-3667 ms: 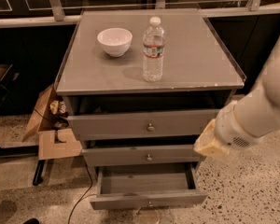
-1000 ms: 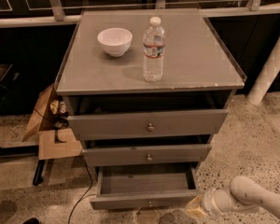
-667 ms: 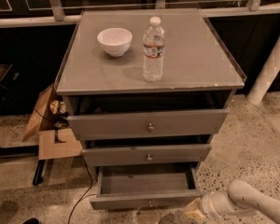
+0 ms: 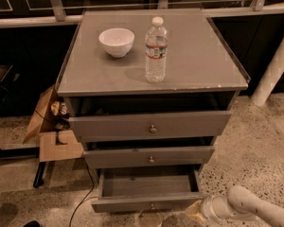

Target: Close bottom drawer

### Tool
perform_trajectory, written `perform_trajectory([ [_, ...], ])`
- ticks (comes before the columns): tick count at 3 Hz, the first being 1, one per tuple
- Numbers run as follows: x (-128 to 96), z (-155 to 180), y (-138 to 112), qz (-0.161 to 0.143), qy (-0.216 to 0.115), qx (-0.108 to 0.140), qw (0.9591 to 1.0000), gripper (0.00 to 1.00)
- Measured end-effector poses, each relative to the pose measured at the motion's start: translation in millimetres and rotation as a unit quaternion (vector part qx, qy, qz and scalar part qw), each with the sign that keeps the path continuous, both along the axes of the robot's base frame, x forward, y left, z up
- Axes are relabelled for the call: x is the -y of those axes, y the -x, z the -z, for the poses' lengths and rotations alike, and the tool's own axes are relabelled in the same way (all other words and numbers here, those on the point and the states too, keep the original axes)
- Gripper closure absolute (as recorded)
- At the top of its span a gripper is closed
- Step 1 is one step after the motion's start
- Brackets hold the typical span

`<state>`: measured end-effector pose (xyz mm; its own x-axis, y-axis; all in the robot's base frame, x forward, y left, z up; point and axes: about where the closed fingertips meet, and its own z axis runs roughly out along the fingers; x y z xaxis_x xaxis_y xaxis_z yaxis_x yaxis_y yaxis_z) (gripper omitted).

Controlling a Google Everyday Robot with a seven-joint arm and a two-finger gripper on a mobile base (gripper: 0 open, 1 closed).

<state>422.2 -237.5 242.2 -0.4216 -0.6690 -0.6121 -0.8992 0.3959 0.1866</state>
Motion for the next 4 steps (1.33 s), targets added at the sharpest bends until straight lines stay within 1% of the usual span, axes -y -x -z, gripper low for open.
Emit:
perform_trajectory([
  [1,-3,25,-14,-0.025,0.012,0.054,0.9981,1.0],
  [2,-8,47,-25,-0.057,0.027,0.098,0.9932,1.0],
  [3,-12,68,-35,-0.079,0.043,0.126,0.9879,1.0],
  [4,-17,76,-47,-0.085,0.055,0.168,0.9806,1.0],
])
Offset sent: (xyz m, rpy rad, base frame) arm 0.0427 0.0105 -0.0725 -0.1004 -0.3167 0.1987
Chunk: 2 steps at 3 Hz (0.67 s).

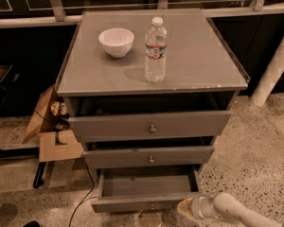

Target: Close bottom drawer

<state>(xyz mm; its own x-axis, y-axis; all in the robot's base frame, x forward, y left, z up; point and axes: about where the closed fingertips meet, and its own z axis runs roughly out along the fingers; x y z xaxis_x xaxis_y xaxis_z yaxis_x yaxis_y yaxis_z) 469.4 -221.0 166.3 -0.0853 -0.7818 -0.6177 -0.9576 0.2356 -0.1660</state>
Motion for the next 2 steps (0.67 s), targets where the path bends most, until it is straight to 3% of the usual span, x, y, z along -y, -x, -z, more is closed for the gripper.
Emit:
perform_trajectory([
  [2,-5,-14,-26,0.005,-0.013,0.087,0.9961,1.0],
])
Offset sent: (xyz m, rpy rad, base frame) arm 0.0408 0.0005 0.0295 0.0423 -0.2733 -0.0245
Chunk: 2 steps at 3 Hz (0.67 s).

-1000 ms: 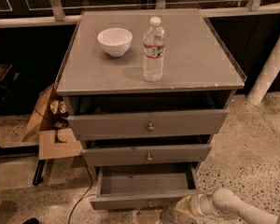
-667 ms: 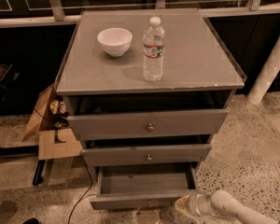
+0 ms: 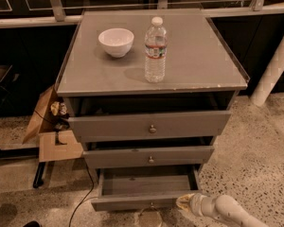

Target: Close bottom drawer

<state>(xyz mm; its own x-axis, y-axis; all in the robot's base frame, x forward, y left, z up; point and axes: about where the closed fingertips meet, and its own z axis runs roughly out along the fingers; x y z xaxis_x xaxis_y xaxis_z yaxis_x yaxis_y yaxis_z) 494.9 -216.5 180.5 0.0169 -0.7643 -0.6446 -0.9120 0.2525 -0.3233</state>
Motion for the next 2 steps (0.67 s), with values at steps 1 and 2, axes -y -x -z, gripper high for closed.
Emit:
perform_trajectory([
  [1,-2,-3,-12,0.003,-0.009,0.017,0.9998,1.0],
  [2,-4,0,-26,0.009,-0.014,0.021,0.9996,1.0],
])
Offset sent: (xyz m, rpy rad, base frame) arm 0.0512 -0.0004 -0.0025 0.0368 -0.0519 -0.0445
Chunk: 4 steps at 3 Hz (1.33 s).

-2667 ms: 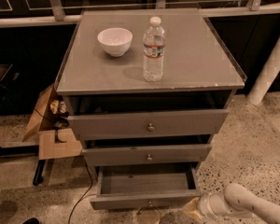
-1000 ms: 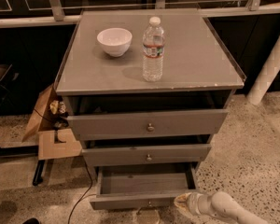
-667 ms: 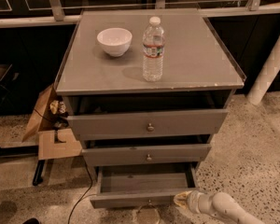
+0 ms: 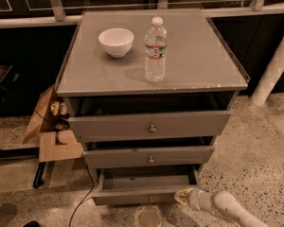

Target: Close bottom drawer

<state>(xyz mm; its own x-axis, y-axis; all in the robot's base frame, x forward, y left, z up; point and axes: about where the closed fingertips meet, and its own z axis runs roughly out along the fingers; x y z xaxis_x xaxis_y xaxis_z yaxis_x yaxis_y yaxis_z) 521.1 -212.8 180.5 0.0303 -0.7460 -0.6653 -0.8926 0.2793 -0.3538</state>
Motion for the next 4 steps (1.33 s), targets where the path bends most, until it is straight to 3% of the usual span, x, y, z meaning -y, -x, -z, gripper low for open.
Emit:
perform_trajectory([
  [4,-4,17,-97,0.047,0.002,-0.017,0.9988,1.0],
])
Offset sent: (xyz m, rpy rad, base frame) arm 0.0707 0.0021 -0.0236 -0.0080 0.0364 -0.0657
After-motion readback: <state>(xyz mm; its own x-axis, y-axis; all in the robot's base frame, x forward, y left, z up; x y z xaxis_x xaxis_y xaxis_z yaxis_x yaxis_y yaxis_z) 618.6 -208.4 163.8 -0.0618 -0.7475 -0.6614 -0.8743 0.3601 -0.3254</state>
